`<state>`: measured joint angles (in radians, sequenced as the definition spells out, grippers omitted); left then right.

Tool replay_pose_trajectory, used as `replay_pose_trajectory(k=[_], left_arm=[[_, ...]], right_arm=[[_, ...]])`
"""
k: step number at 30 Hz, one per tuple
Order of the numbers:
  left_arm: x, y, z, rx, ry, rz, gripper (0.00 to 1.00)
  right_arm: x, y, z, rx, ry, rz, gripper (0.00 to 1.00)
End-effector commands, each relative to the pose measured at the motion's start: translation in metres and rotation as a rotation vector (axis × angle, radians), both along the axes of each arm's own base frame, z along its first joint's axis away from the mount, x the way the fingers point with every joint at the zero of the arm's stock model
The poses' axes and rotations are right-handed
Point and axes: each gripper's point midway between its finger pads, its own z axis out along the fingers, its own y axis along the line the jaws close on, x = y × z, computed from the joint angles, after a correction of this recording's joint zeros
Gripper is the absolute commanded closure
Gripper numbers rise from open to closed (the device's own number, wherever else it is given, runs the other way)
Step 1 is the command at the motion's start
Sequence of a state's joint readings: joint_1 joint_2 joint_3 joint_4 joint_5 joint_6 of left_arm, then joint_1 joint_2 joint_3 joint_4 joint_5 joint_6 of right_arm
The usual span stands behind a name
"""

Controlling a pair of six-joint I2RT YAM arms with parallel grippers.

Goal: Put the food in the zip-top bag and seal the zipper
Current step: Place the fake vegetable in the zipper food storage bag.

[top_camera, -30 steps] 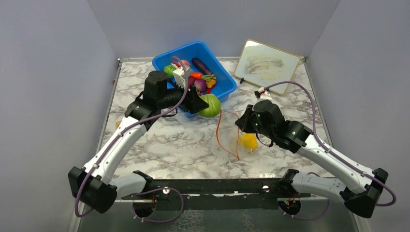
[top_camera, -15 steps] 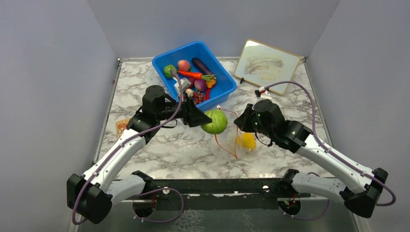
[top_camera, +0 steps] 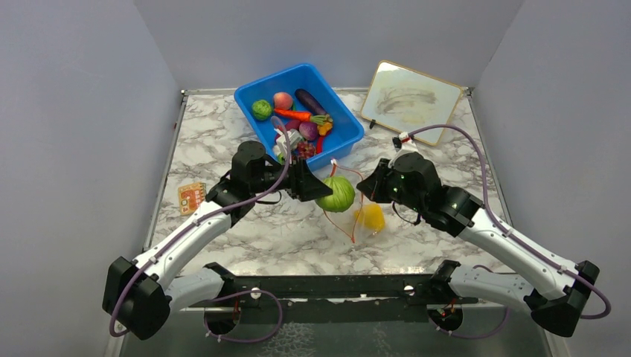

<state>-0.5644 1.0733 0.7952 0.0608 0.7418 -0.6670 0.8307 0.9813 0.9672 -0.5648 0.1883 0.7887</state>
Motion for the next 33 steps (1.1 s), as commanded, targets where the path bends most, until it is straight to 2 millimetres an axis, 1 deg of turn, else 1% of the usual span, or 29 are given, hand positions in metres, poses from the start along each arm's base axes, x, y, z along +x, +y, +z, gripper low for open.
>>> replay_pose_trajectory(k=[1, 9, 14, 16, 20, 22, 29, 33], left_arm=[[0.016, 0.001, -0.015, 0.048, -0.02, 0.079, 0.69], [0.025, -0.004, -0.03, 0.1, -0.008, 0.102, 0.7], [0.028, -0.006, -0.032, 0.125, -0.014, 0.118, 0.69], [0.027, -0.007, -0.03, 0.123, -0.015, 0.111, 0.63], [0.023, -0.008, -0.023, 0.108, -0.014, 0.095, 0.41], [0.022, -0.008, -0.018, 0.098, -0.021, 0.091, 0.34], [0.018, -0.004, 0.003, 0.09, -0.074, 0.087, 0.16], [0.017, -0.001, 0.013, 0.083, -0.102, 0.096, 0.12]], right_arm=[[-0.004, 0.009, 0.019, 0.075, -0.049, 0.052, 0.99], [-0.009, 0.026, 0.028, 0.129, -0.075, 0.144, 0.99], [-0.011, 0.026, 0.029, 0.132, -0.076, 0.15, 0.99], [-0.011, 0.025, 0.026, 0.126, -0.072, 0.147, 0.99], [-0.01, 0.023, 0.023, 0.117, -0.067, 0.137, 0.99], [-0.01, 0.021, 0.022, 0.11, -0.064, 0.127, 0.99], [-0.009, 0.017, 0.018, 0.091, -0.057, 0.112, 0.99], [-0.009, 0.016, 0.017, 0.085, -0.055, 0.106, 0.99]])
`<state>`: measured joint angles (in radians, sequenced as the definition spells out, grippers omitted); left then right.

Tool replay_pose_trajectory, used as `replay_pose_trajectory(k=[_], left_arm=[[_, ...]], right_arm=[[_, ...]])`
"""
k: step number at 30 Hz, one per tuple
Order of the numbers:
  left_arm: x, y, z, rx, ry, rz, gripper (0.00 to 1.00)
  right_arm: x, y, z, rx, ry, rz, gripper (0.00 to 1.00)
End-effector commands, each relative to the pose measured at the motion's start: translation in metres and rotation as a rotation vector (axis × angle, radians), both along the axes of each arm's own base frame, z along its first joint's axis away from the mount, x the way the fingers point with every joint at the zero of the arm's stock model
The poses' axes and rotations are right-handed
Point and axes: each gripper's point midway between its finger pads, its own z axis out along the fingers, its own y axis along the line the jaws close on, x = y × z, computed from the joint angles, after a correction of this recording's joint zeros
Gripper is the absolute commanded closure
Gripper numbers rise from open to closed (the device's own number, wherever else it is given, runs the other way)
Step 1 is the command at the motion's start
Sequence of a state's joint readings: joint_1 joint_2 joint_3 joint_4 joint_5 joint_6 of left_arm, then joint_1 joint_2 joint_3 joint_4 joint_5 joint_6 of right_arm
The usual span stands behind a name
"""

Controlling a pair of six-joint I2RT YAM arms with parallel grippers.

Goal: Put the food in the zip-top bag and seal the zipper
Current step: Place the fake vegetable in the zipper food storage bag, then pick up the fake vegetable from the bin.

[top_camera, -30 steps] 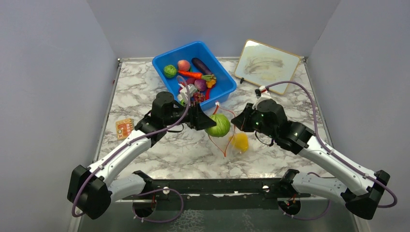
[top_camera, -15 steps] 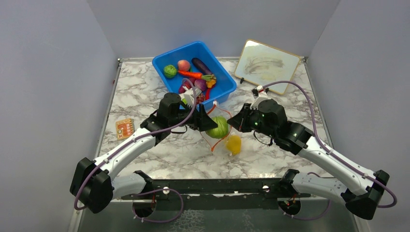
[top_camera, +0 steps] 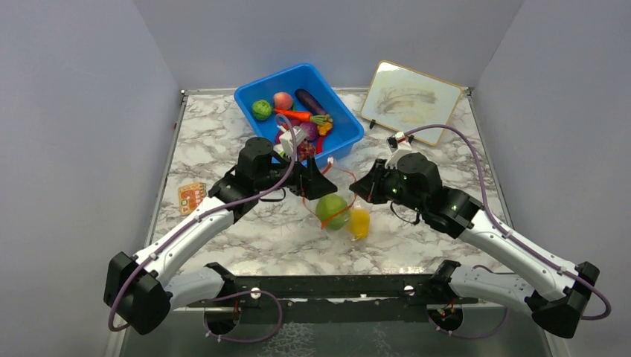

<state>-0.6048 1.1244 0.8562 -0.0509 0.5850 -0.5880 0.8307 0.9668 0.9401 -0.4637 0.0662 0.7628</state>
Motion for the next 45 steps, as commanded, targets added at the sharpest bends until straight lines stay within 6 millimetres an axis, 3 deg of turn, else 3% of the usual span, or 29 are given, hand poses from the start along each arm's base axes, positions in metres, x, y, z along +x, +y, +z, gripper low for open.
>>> replay_pose_trajectory(k=[1, 12, 17, 22, 28, 35, 38, 45], left_arm=[[-0.002, 0.003, 0.032, -0.031, -0.096, 0.003, 0.12], [0.005, 0.013, 0.037, 0.042, -0.164, 0.044, 0.15], [0.025, 0.032, 0.039, 0.154, -0.251, 0.151, 0.2], [0.055, 0.056, 0.028, 0.335, -0.315, 0.276, 0.25], [0.102, 0.064, 0.013, 0.516, -0.352, 0.36, 0.35], [0.166, 0.054, -0.004, 0.621, -0.33, 0.371, 0.35], [0.189, 0.044, -0.014, 0.623, -0.306, 0.351, 0.27], [0.24, 0.03, -0.061, 0.654, -0.237, 0.309, 0.21]], right_arm=[[0.0, -0.006, 0.005, 0.002, -0.023, -0.014, 0.99], [-0.002, -0.012, 0.012, 0.003, -0.036, -0.025, 0.99], [-0.003, -0.025, 0.014, -0.032, -0.053, -0.058, 0.99], [-0.005, -0.036, 0.02, -0.054, -0.076, -0.071, 0.99], [-0.007, -0.043, 0.017, -0.091, -0.099, -0.063, 0.99], [-0.012, -0.045, 0.026, -0.089, -0.142, -0.031, 0.99], [-0.016, -0.046, 0.034, -0.069, -0.174, -0.014, 0.99], [-0.02, -0.05, 0.031, -0.06, -0.167, -0.016, 0.99]])
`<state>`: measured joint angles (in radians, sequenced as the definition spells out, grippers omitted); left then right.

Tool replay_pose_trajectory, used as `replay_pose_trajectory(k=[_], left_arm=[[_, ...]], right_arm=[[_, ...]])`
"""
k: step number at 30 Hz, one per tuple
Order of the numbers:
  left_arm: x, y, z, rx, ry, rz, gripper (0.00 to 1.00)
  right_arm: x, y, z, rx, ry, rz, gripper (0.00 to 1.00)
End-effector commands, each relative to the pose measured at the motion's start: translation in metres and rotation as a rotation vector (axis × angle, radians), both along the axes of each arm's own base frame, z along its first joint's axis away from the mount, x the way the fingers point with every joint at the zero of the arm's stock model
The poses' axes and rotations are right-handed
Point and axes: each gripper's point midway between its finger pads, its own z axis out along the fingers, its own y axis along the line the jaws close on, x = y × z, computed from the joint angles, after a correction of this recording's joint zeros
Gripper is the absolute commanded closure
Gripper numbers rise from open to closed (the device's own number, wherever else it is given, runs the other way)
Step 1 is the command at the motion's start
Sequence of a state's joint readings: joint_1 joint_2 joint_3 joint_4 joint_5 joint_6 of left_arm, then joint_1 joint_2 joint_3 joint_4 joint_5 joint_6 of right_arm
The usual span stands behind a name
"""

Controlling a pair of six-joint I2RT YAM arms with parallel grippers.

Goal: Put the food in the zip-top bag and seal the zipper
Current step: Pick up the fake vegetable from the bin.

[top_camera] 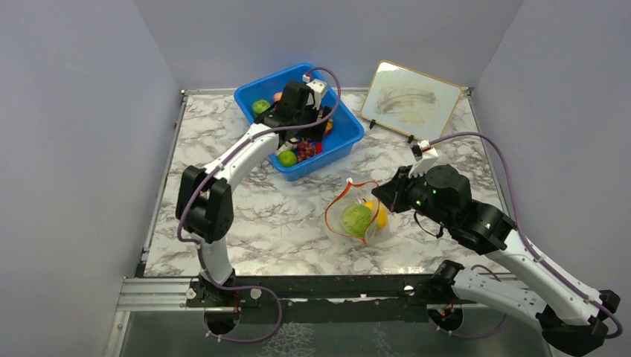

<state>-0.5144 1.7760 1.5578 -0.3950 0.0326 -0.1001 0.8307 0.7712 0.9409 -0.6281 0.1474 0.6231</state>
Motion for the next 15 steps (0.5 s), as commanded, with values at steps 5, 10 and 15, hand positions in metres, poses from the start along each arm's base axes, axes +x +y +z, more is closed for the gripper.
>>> replay_pose_trajectory(k=[5, 10, 15], left_arm=[[0.052, -0.008, -0.044, 0.047, 0.054, -0.018, 0.25], [0.071, 0.001, -0.061, 0.119, 0.049, 0.009, 0.26], [0.081, 0.008, -0.071, 0.129, 0.059, 0.022, 0.2]], right_arm=[[-0.002, 0.001, 0.016, 0.043, -0.029, 0.009, 0.99], [-0.001, 0.001, 0.014, 0.043, -0.021, 0.004, 0.99], [-0.001, 0.003, 0.013, 0.043, -0.011, 0.004, 0.99]])
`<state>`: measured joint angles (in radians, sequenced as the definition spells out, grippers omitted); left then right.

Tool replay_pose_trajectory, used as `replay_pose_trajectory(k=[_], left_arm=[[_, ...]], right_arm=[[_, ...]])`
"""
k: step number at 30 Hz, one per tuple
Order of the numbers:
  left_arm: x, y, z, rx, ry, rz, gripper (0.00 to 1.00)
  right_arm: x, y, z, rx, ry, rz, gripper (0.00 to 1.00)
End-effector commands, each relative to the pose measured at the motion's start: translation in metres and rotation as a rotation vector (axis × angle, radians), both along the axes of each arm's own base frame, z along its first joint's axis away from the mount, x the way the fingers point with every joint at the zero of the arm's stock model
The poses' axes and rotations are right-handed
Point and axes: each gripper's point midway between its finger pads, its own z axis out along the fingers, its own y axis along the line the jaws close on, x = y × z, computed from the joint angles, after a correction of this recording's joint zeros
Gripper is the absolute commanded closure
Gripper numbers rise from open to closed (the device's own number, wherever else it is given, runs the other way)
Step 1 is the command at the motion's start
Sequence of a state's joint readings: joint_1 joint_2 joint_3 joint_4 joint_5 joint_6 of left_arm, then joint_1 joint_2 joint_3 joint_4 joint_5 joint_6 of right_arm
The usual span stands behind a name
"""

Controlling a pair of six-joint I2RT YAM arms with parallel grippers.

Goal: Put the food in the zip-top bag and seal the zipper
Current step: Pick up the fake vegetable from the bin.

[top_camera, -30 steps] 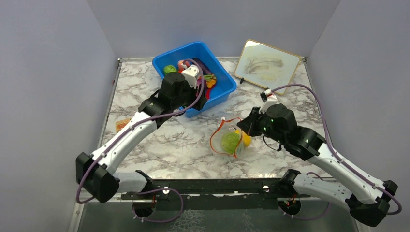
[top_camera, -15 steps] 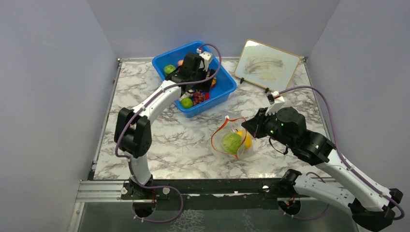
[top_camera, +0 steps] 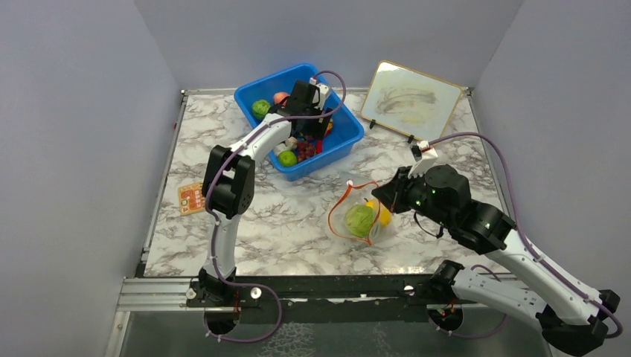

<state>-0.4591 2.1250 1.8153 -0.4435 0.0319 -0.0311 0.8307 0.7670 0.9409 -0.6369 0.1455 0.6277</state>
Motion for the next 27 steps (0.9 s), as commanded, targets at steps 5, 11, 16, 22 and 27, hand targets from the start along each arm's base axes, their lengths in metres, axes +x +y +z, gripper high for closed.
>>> replay_pose_trajectory(k=[5, 11, 16, 22, 27], left_arm=[[0.021, 0.004, -0.005, 0.0, -0.002, -0.003, 0.2], [0.031, 0.006, -0.021, 0.027, 0.018, 0.006, 0.17], [0.035, 0.011, -0.037, 0.029, 0.052, 0.016, 0.17], [0.033, 0.006, -0.035, 0.012, 0.07, 0.002, 0.41], [0.03, 0.007, -0.016, -0.002, 0.051, 0.006, 0.52]], right_arm=[[0.005, 0.004, 0.01, 0.035, 0.012, -0.029, 0.99], [0.007, 0.006, 0.01, 0.037, 0.021, -0.037, 0.99], [0.008, 0.0, 0.007, 0.032, 0.027, -0.064, 0.99], [0.008, -0.002, 0.011, 0.039, 0.017, -0.07, 0.99], [0.007, 0.0, 0.006, 0.036, 0.026, -0.062, 0.99]])
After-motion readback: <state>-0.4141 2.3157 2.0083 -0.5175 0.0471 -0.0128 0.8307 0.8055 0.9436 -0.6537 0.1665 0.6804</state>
